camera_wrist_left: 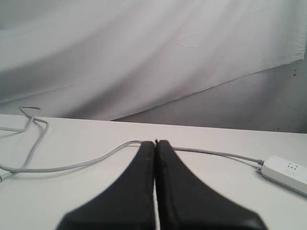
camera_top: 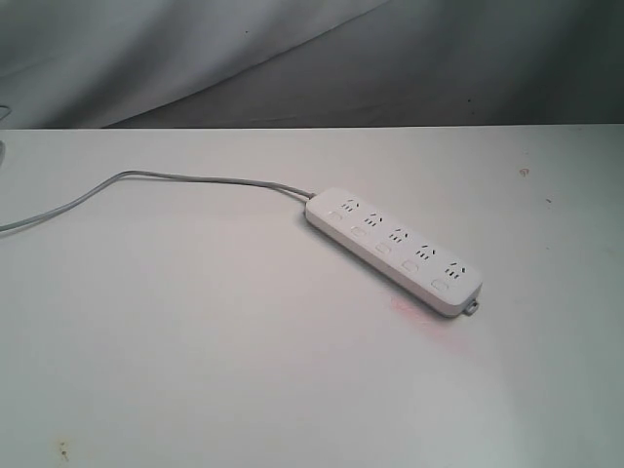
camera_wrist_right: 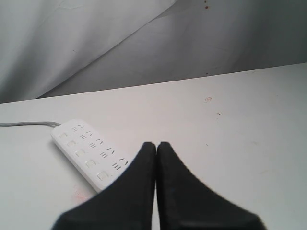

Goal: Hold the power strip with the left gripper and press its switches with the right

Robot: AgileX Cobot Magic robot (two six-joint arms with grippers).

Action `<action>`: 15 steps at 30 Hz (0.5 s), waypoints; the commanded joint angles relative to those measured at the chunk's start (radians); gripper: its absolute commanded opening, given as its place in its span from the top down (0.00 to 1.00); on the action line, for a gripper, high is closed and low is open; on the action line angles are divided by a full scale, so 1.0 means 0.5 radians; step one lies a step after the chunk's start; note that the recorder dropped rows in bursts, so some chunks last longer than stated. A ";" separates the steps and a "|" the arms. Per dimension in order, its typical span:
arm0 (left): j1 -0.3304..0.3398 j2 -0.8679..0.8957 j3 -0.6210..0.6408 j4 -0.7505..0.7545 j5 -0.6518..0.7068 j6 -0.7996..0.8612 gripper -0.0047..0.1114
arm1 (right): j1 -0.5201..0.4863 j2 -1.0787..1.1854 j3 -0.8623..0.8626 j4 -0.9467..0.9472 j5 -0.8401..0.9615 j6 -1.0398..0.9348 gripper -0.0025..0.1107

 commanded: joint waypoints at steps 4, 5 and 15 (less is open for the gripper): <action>0.005 -0.008 0.008 0.009 -0.009 -0.007 0.96 | -0.012 -0.314 0.008 -0.029 0.009 -0.055 0.98; 0.005 -0.008 0.008 0.009 -0.009 -0.007 0.96 | -0.012 -0.355 0.008 -0.029 0.009 -0.069 0.98; 0.005 -0.008 0.008 0.009 -0.009 -0.007 0.96 | -0.012 -0.355 0.008 -0.052 0.005 -0.335 0.98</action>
